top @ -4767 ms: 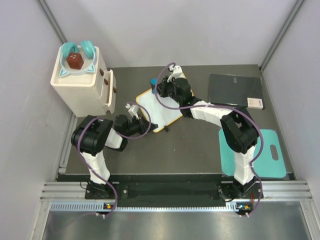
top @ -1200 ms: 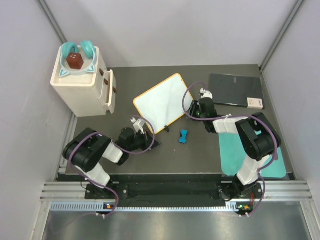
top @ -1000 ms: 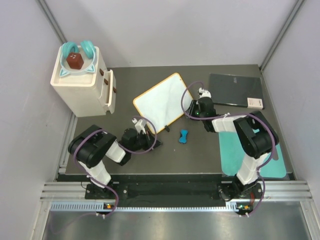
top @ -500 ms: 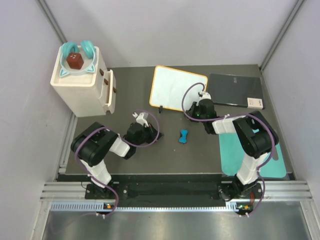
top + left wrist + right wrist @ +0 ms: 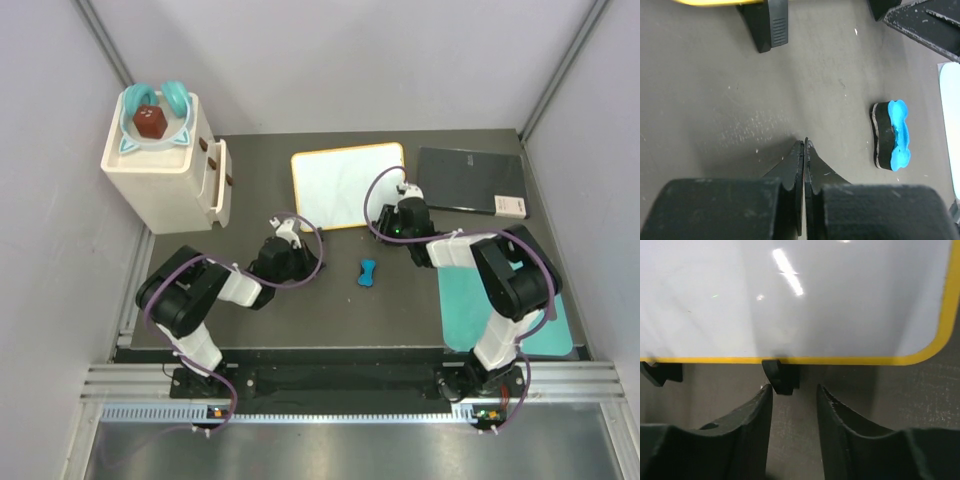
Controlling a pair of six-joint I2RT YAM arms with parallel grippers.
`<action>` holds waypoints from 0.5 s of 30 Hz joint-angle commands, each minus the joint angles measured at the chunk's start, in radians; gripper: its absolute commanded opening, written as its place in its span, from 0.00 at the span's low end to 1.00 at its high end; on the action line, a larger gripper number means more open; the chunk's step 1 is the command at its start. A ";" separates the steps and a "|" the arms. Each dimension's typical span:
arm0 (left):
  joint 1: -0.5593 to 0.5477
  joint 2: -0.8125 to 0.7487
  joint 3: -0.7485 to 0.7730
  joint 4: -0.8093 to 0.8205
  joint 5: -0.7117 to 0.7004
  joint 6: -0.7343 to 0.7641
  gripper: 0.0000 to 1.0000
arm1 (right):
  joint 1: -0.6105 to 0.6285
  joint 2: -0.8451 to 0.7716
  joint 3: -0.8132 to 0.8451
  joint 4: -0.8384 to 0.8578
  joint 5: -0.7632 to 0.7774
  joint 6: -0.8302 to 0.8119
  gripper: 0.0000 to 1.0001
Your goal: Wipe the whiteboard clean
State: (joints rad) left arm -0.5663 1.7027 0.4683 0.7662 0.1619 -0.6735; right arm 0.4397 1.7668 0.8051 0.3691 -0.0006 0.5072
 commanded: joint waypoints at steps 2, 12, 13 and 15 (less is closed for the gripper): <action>0.006 -0.021 0.046 -0.057 -0.021 0.038 0.00 | 0.001 -0.049 0.014 -0.016 0.007 -0.015 0.45; 0.023 -0.063 0.041 -0.099 -0.022 0.061 0.00 | 0.008 -0.154 -0.075 -0.006 -0.029 -0.006 0.71; 0.023 -0.087 0.040 -0.117 -0.022 0.064 0.01 | 0.008 -0.206 -0.092 -0.009 -0.032 -0.007 0.73; 0.023 -0.124 0.032 -0.154 -0.027 0.074 0.10 | 0.010 -0.269 -0.136 -0.030 -0.026 -0.009 0.81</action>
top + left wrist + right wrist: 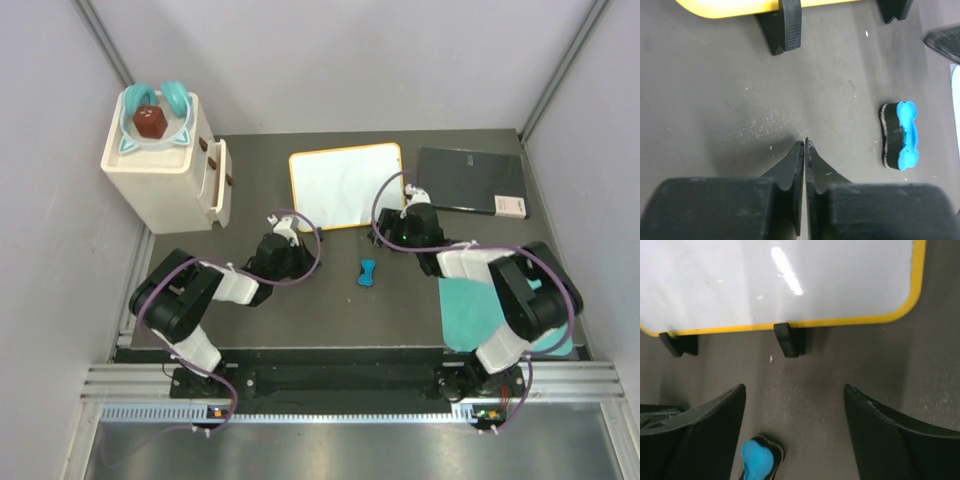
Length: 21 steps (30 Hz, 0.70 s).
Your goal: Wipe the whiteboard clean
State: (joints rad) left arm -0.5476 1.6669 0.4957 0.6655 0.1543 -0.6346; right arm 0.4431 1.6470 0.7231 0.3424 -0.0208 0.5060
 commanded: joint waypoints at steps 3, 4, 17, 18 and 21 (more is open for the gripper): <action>0.005 -0.191 -0.002 -0.182 -0.068 0.038 0.42 | 0.009 -0.283 -0.099 -0.077 0.013 -0.009 0.91; 0.005 -0.244 0.000 -0.226 -0.112 0.035 0.52 | 0.009 -0.314 -0.112 -0.097 0.018 -0.007 0.93; 0.009 -0.412 0.211 -0.791 -0.277 0.084 0.99 | 0.008 -0.904 -0.166 -0.551 0.212 -0.052 0.99; 0.009 -0.415 0.211 -0.796 -0.276 0.079 0.99 | 0.009 -0.935 -0.175 -0.584 0.223 -0.052 0.99; 0.011 -0.436 0.199 -0.802 -0.248 0.064 0.99 | 0.008 -1.045 -0.195 -0.631 0.265 -0.050 0.99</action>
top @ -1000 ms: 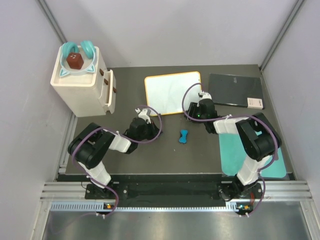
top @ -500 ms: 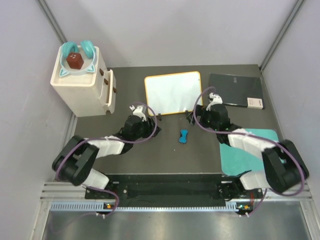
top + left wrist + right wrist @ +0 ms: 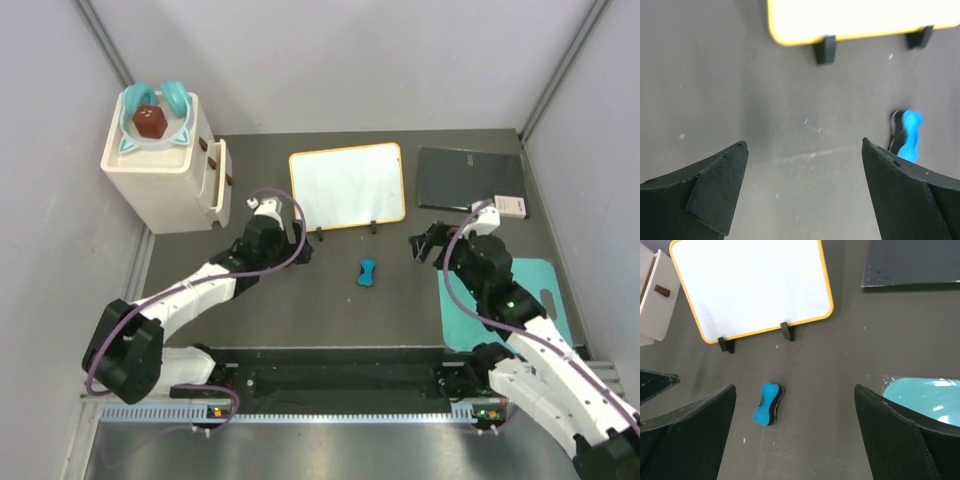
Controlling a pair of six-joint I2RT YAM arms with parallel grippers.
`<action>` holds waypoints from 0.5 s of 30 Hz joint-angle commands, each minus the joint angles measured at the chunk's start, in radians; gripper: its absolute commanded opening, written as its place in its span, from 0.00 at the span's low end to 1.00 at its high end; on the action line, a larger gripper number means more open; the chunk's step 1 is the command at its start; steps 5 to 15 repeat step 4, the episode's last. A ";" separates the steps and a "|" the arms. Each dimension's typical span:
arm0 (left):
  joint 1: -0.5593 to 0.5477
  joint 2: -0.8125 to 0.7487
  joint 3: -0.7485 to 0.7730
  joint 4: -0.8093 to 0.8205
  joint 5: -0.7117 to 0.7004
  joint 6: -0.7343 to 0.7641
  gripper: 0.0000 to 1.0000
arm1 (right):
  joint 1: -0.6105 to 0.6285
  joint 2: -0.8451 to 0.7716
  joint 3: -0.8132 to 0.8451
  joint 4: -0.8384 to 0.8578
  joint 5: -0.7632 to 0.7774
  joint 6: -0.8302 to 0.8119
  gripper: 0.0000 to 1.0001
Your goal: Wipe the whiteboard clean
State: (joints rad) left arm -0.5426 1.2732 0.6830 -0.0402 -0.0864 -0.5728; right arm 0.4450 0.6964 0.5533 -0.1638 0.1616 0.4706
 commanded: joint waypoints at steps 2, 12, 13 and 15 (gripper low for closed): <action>0.004 -0.058 -0.032 -0.026 0.039 0.007 0.99 | 0.008 -0.132 -0.038 -0.147 0.101 -0.016 0.99; 0.006 -0.063 -0.039 -0.021 0.040 -0.001 0.99 | 0.008 -0.130 -0.036 -0.164 0.104 -0.021 0.99; 0.006 -0.063 -0.039 -0.021 0.040 -0.001 0.99 | 0.008 -0.130 -0.036 -0.164 0.104 -0.021 0.99; 0.006 -0.063 -0.039 -0.021 0.040 -0.001 0.99 | 0.008 -0.130 -0.036 -0.164 0.104 -0.021 0.99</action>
